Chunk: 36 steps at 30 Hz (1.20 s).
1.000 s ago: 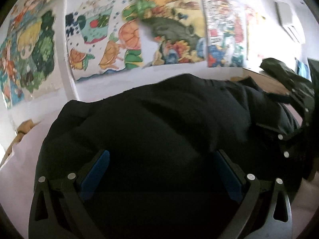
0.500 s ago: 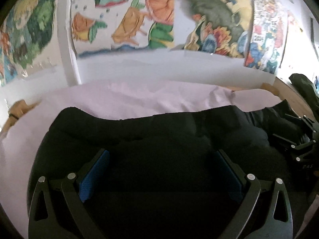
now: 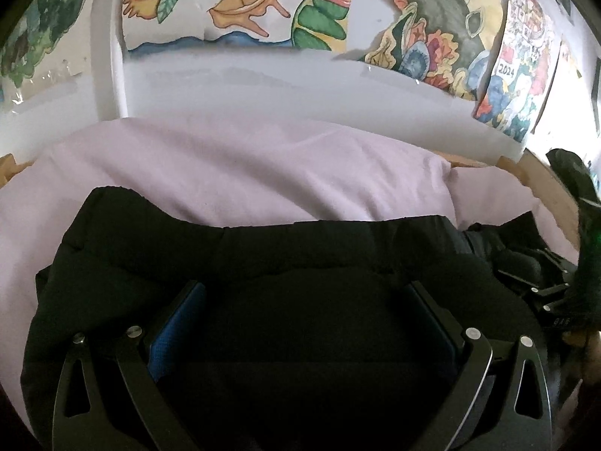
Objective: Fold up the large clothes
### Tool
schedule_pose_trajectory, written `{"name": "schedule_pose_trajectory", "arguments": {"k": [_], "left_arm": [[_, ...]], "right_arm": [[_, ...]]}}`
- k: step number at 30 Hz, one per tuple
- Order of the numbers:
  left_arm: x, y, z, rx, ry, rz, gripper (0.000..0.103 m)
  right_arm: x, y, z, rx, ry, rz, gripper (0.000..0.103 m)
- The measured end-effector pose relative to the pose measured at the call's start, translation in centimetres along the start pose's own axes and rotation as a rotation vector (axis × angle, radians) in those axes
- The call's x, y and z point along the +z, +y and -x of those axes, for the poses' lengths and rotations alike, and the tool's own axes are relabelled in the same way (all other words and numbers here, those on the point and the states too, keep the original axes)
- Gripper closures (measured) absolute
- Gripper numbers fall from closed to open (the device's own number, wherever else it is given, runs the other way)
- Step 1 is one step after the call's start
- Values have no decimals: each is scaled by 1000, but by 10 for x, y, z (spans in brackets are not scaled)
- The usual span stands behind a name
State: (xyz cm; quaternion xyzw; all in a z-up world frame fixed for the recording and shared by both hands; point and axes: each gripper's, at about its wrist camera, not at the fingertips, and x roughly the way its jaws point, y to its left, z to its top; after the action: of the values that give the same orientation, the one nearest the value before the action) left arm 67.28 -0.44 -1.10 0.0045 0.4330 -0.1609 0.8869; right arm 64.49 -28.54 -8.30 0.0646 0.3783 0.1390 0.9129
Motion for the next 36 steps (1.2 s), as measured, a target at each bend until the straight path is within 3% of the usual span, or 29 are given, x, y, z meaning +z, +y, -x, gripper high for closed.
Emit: {"name": "schedule_pose_trajectory", "arguments": {"k": [15, 31, 36], "left_arm": [[-10, -14, 19, 20, -57, -22, 1], [-16, -8, 25, 12, -73, -20, 1], [-18, 11, 34, -45, -80, 35, 1]], "right_arm": [[-6, 0, 38, -13, -53, 24, 0], [-14, -4, 40, -3, -78, 3, 0], [-14, -14, 48, 25, -91, -31, 0]]}}
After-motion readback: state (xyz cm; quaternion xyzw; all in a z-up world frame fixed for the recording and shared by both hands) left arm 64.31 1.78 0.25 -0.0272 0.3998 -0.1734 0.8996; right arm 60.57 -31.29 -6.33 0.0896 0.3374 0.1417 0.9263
